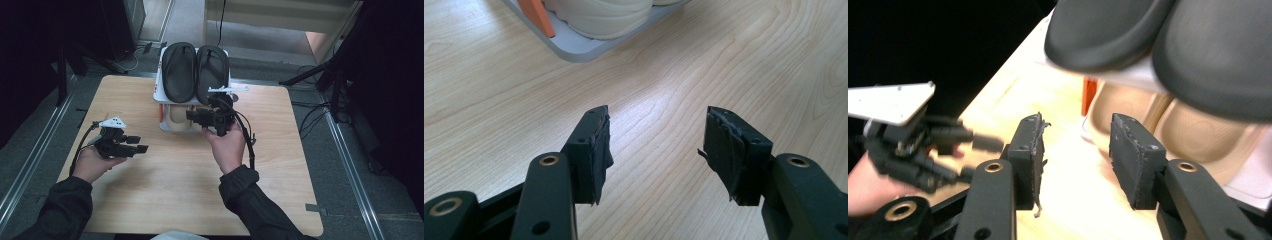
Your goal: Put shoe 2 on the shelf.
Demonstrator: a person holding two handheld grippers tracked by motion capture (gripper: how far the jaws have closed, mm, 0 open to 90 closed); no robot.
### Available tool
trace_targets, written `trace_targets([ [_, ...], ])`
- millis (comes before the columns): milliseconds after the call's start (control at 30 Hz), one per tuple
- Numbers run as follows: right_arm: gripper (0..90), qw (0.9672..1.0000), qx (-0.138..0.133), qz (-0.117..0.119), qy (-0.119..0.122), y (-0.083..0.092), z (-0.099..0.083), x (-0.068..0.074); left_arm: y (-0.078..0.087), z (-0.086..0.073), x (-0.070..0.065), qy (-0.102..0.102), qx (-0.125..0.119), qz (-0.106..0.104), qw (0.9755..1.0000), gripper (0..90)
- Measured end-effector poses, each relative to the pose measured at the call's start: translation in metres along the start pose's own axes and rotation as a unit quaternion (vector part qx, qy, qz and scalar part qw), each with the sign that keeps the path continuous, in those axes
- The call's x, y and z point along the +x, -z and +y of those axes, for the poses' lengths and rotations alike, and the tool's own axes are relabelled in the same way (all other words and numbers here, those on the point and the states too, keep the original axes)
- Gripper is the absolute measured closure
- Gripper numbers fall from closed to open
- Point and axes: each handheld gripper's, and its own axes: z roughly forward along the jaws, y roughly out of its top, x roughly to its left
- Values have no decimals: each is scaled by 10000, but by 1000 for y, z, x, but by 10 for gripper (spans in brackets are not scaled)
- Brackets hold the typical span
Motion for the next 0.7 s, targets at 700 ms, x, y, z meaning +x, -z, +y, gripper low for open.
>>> trace_targets([
  [700,561,9990,319,259,189,-7,-83,-49,-5,0,-3,-50,65,-20,10000,442],
])
